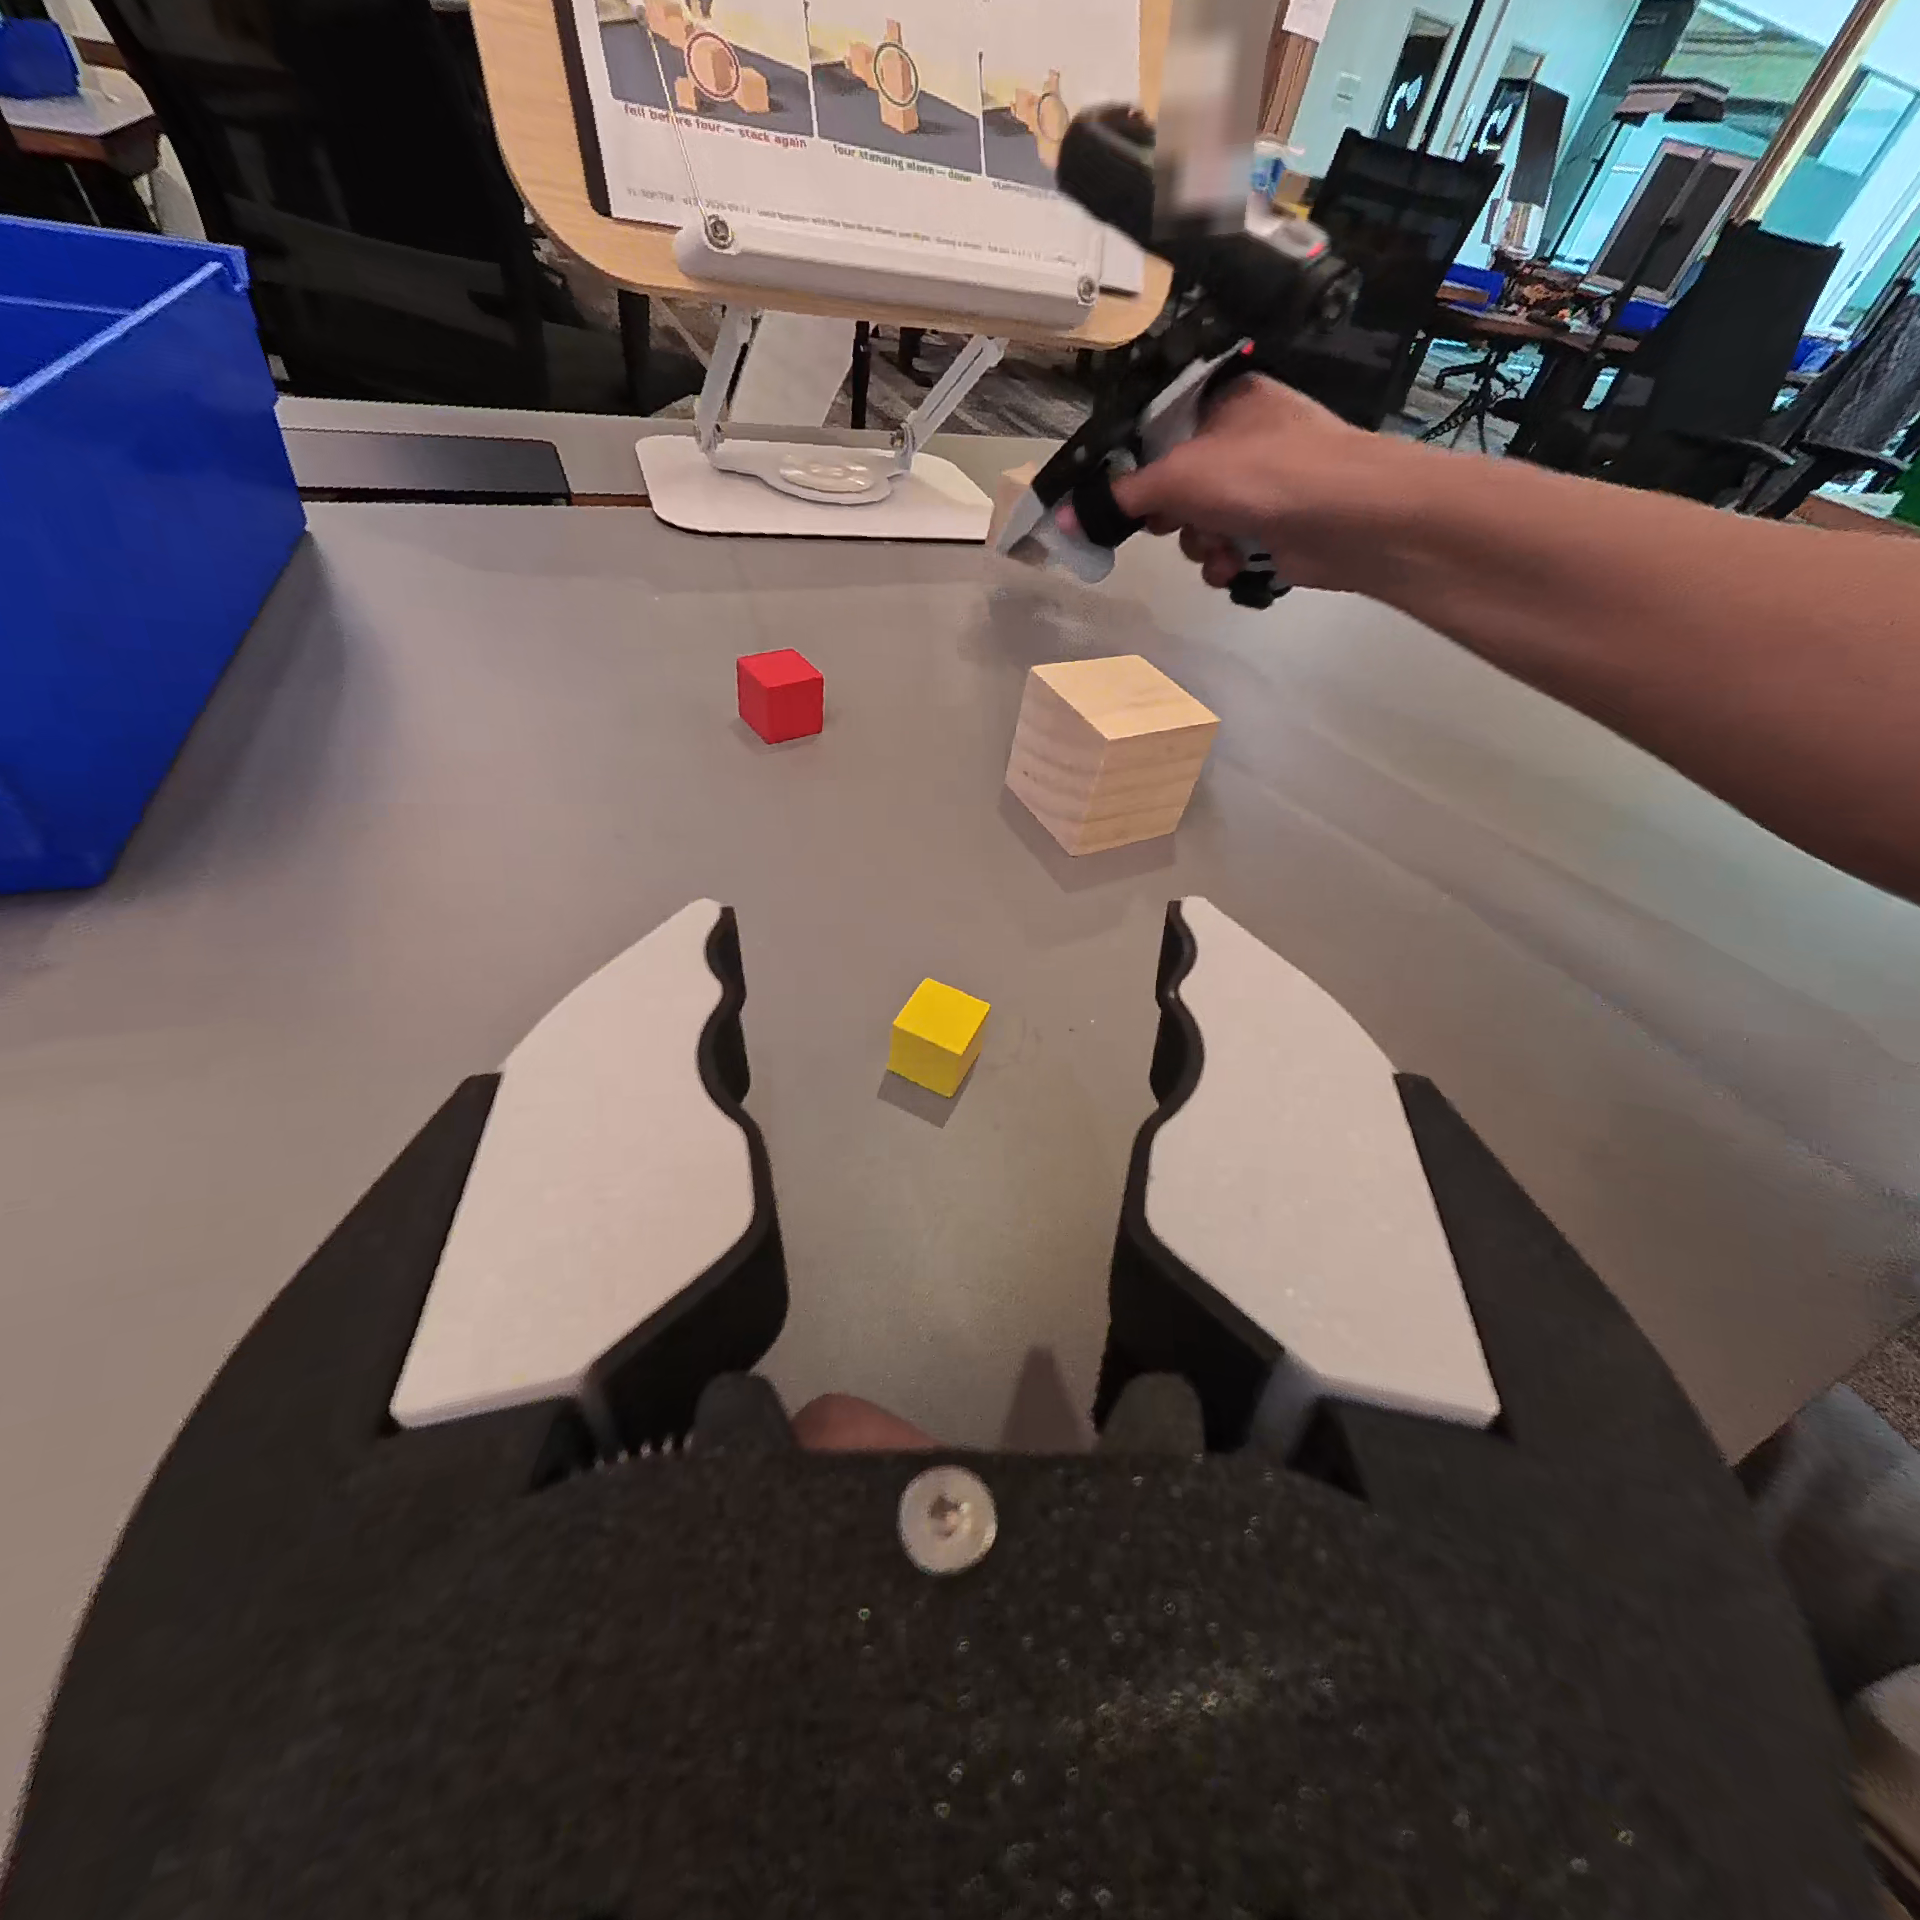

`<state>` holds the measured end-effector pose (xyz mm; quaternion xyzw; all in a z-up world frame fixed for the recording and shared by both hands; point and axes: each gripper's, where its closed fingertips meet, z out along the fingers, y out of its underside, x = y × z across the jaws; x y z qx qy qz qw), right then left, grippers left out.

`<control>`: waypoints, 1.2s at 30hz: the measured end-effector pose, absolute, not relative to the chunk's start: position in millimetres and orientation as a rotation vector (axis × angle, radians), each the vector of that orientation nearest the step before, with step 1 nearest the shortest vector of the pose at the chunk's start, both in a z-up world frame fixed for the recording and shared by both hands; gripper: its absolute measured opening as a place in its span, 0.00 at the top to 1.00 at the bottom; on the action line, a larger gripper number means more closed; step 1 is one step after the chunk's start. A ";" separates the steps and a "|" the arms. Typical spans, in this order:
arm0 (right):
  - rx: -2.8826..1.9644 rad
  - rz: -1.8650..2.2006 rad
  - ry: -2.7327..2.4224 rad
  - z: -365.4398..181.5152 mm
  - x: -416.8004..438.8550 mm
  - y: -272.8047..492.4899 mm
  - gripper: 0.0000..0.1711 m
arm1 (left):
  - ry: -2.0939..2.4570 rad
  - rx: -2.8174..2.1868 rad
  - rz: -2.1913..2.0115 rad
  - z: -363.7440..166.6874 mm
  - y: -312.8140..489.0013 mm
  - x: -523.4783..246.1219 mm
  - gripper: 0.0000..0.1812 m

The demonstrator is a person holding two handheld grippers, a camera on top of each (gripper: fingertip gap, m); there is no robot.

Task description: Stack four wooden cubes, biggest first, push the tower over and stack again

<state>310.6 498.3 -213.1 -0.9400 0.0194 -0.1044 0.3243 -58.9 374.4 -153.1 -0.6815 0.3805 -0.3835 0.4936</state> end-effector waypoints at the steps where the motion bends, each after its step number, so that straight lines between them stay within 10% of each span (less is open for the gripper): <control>1: -2.428 -0.221 -0.031 -200.6 295.4 494.4 0.72 | 0.926 -1.650 -0.932 -152.9 373.8 -58.8 0.58; 13: -2.206 0.173 -1.062 -148.2 111.9 386.7 0.72 | 1.063 -1.669 -0.857 -163.7 363.7 -57.8 0.61; 28: -2.263 0.126 -1.139 -181.8 105.6 392.5 0.70 | 1.137 -1.674 -0.821 -170.7 355.8 -54.7 0.61; 36: -2.040 -0.043 -0.812 -96.5 111.9 338.0 0.60 | 1.189 -1.670 -0.774 -167.3 367.7 -56.0 0.62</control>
